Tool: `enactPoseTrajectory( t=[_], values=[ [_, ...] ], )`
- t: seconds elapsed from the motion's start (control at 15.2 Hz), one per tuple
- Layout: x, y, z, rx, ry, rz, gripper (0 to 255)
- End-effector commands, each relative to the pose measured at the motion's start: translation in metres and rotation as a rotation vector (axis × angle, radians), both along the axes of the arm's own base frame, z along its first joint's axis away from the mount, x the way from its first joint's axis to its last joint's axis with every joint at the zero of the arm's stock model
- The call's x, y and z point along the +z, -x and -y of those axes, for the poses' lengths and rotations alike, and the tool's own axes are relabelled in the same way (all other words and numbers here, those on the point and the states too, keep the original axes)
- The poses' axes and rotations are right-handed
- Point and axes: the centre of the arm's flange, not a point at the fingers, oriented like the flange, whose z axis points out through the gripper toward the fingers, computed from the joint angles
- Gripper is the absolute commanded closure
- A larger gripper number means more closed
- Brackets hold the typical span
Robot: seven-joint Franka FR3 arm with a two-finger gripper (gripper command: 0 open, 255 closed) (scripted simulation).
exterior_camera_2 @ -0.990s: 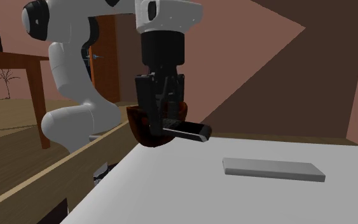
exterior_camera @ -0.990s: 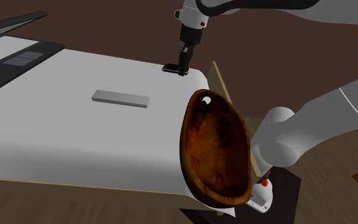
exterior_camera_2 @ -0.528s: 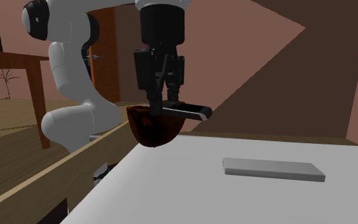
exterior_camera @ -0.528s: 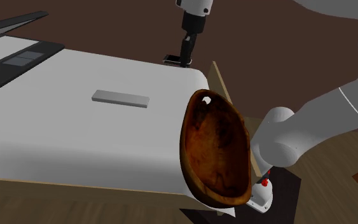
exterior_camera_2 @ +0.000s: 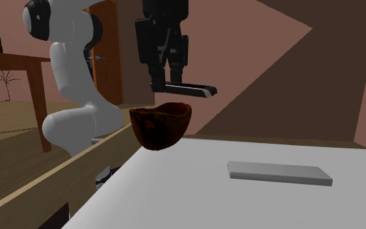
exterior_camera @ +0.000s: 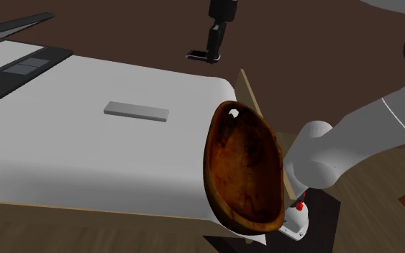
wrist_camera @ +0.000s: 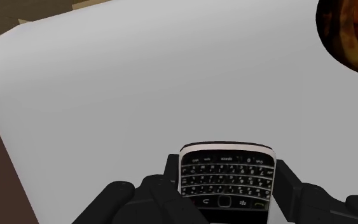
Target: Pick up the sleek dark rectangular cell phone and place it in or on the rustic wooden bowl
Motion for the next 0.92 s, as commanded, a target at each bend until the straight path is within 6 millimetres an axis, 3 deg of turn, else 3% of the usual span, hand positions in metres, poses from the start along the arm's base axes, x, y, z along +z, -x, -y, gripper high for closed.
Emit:
enactPoseTrajectory(
  t=[0.0,0.2,0.86],
  values=[
    [0.010,0.000,0.000,0.000,0.000,0.000,255],
    [0.022,0.000,0.000,0.000,0.000,0.000,255],
    [0.025,0.116,-0.062,0.000,0.000,0.000,255]
  ],
)
